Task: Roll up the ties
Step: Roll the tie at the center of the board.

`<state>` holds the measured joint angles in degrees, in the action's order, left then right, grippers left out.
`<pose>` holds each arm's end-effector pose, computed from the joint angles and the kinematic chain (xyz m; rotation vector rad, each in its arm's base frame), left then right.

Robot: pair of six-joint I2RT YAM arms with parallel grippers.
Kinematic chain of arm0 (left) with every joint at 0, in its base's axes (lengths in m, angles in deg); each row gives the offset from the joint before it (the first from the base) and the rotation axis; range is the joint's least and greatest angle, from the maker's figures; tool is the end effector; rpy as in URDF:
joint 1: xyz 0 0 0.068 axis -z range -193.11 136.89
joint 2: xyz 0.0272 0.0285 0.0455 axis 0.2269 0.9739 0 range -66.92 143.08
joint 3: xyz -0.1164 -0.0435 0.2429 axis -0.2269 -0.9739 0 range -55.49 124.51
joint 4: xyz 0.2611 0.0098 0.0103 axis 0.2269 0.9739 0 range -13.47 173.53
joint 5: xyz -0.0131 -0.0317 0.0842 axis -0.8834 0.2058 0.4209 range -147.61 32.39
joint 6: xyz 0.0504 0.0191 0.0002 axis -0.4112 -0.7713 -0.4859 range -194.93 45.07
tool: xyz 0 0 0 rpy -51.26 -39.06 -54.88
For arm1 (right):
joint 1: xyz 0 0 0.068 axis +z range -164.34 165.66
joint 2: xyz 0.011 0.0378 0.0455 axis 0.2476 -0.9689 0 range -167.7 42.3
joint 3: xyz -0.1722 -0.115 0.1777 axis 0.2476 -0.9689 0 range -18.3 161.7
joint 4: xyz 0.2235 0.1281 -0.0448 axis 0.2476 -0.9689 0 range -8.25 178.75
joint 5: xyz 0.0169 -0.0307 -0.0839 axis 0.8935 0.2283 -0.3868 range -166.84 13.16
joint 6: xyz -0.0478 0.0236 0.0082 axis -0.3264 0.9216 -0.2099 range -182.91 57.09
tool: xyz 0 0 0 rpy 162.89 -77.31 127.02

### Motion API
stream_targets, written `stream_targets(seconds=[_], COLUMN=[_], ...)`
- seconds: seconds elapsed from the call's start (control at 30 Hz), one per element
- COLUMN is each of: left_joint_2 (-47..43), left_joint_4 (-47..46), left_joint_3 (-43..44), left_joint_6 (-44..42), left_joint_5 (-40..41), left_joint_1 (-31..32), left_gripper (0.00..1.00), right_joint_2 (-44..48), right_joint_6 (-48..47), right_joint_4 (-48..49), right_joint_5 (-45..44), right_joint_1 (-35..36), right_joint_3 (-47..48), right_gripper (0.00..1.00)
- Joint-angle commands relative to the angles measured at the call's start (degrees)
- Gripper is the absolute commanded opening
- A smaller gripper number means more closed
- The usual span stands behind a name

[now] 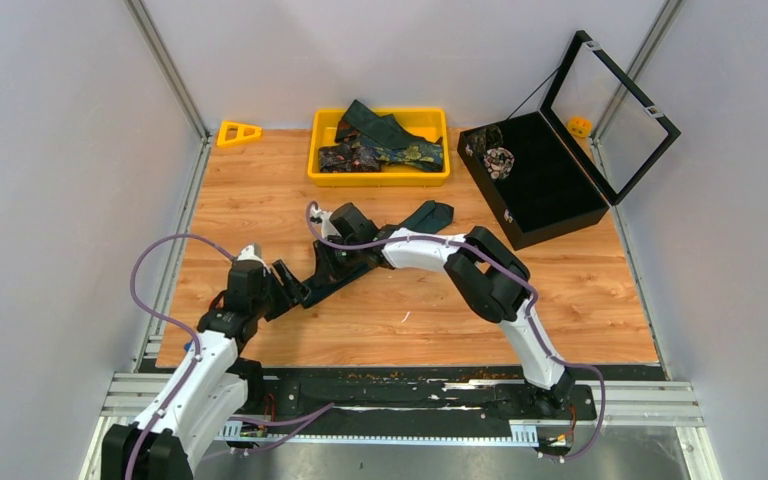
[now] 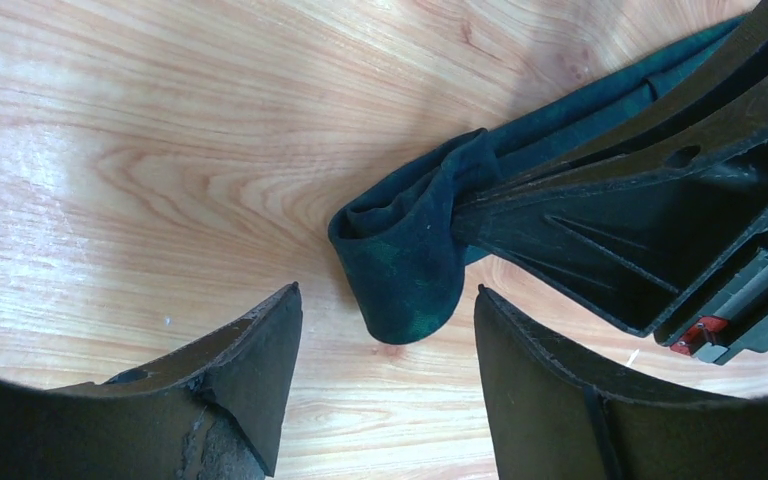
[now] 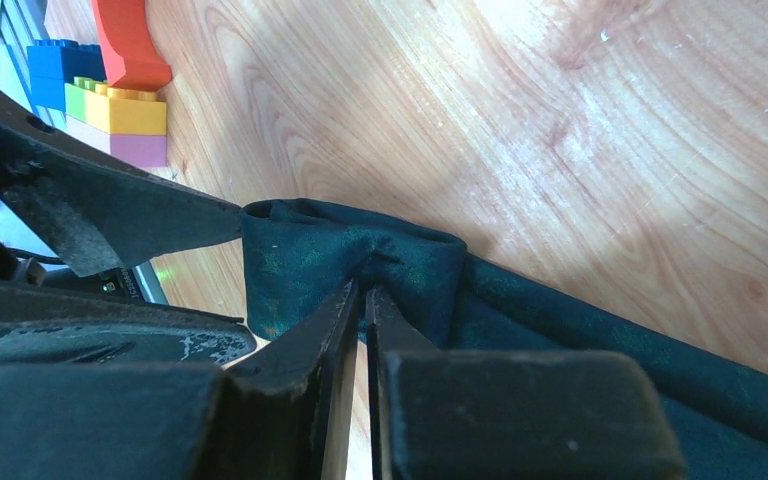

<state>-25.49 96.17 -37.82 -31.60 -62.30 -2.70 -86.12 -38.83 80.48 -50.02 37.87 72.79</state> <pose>0.1471 -0.0299 0.1692 -0.6375 2.3075 -0.5534 0.2872 0.3965 0.1440 -0.8698 2.4400 1.1331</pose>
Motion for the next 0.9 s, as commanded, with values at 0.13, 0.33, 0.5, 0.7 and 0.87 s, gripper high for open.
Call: stream_targets(seconds=[0.13,0.33,0.5,0.7,0.87], left_joint_2=[0.8,3.7,8.3,13.3,16.3], left_joint_4=[-10.9,-17.2,-22.6,-25.2,-28.6], left_joint_3=[-4.0,-6.6,-7.8,-8.5,-9.6], left_joint_6=[5.5,8.9,10.2,10.8,11.3], left_joint_5=[1.2,1.4,1.0,1.6,1.3], left_joint_1=[0.1,0.1,0.1,0.1,0.1], left_gripper=[0.68,0.65,0.6,0.53,0.48], right_joint_2=[-1.4,-1.6,-1.8,-1.8,-1.8], right_joint_6=[1.1,1.6,1.7,2.1,2.3], right_joint_4=[1.8,3.0,3.3,4.1,4.7], right_joint_5=[-0.7,-0.3,-0.1,0.1,0.3], right_joint_1=[-0.9,-1.1,-1.2,-1.1,-1.1], right_joint_3=[-4.0,-5.1,-5.5,-6.3,-6.6], right_gripper=[0.1,0.1,0.09,0.09,0.09])
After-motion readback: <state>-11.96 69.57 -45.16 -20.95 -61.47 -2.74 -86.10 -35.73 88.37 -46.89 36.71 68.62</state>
